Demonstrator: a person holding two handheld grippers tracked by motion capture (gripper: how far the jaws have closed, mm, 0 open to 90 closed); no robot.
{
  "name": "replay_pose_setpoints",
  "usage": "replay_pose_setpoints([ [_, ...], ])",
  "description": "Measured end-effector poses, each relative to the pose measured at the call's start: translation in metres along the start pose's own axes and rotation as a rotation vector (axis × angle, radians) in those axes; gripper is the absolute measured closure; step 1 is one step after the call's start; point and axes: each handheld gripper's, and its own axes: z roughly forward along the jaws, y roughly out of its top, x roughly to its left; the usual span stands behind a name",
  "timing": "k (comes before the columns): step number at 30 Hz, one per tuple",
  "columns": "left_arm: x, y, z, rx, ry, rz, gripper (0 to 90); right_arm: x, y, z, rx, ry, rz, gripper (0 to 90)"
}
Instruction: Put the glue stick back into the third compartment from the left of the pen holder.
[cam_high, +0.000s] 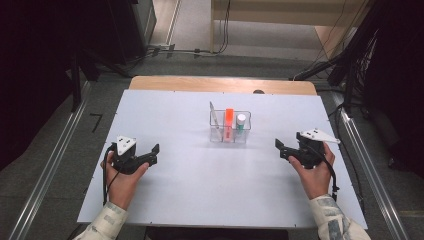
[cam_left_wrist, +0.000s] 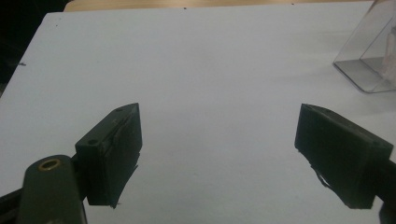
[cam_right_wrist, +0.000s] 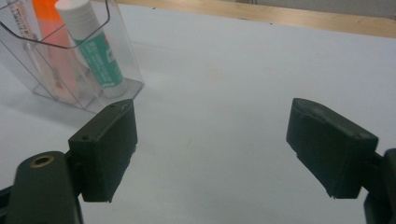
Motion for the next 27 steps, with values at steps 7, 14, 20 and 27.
replay_pose_setpoints([
  [7, 0.000, -0.003, -0.007, -0.004, -0.006, -0.003, 15.6, -0.008, -0.010, -0.012, 0.011, -0.004, 0.007, 15.1],
  [14, -0.002, -0.005, -0.013, -0.008, -0.016, 0.010, 15.6, -0.011, -0.016, -0.022, 0.020, -0.007, -0.002, 15.0],
  [20, -0.002, -0.006, -0.017, -0.017, -0.022, 0.021, 15.5, -0.016, -0.020, -0.031, 0.012, -0.015, 0.000, 15.0],
  [27, -0.003, -0.009, -0.023, -0.023, -0.028, 0.028, 15.5, -0.023, -0.025, -0.040, 0.002, -0.030, 0.016, 15.0],
])
